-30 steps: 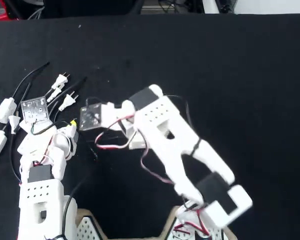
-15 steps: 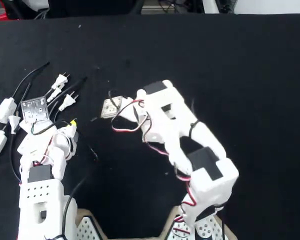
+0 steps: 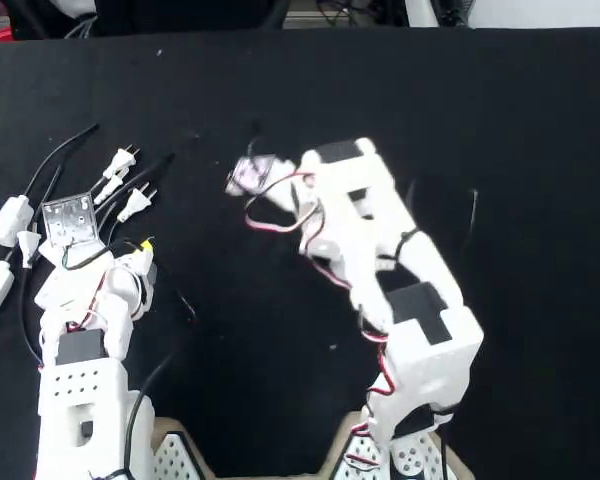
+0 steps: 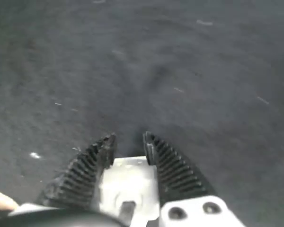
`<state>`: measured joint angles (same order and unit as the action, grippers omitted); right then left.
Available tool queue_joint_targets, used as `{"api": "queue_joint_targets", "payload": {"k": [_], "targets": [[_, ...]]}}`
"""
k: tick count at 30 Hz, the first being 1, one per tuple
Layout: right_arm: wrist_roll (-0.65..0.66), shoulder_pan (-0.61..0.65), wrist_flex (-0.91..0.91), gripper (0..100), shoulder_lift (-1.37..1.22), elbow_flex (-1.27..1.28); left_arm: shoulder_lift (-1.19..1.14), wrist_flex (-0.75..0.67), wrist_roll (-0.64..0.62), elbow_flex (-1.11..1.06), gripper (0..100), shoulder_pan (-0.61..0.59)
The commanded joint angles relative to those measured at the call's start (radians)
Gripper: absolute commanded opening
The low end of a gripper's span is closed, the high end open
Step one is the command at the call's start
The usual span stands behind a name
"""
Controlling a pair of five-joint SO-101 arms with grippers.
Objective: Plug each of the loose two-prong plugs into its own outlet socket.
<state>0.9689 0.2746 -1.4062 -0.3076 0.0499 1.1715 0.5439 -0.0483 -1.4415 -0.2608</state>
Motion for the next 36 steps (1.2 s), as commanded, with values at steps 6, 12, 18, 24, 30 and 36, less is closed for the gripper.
{"api": "queue_joint_targets", "payload": {"k": [6,12,18,24,30,36], "targets": [[-0.026,-0.14,0.014,1.0,-0.021,-0.246,0.015,-0.015,0.0,0.004,20,-0.008],[-0.232,-0.106,0.181,3.3,-0.236,-0.315,0.015,-0.015,0.0,0.004,20,-0.008],[-0.299,-0.052,0.051,27.4,-0.311,-0.498,0.015,-0.015,0.0,0.004,20,-0.008],[-0.302,-0.101,-0.11,27.0,-0.312,-0.711,0.015,-0.015,0.0,0.004,20,-0.008],[-0.304,-0.144,-0.315,27.2,-0.311,-0.857,0.015,-0.017,0.0,0.004,20,-0.008],[-0.33,-0.206,-0.358,27.2,-0.265,-0.891,0.015,-0.018,0.0,0.004,20,-0.008]]}}
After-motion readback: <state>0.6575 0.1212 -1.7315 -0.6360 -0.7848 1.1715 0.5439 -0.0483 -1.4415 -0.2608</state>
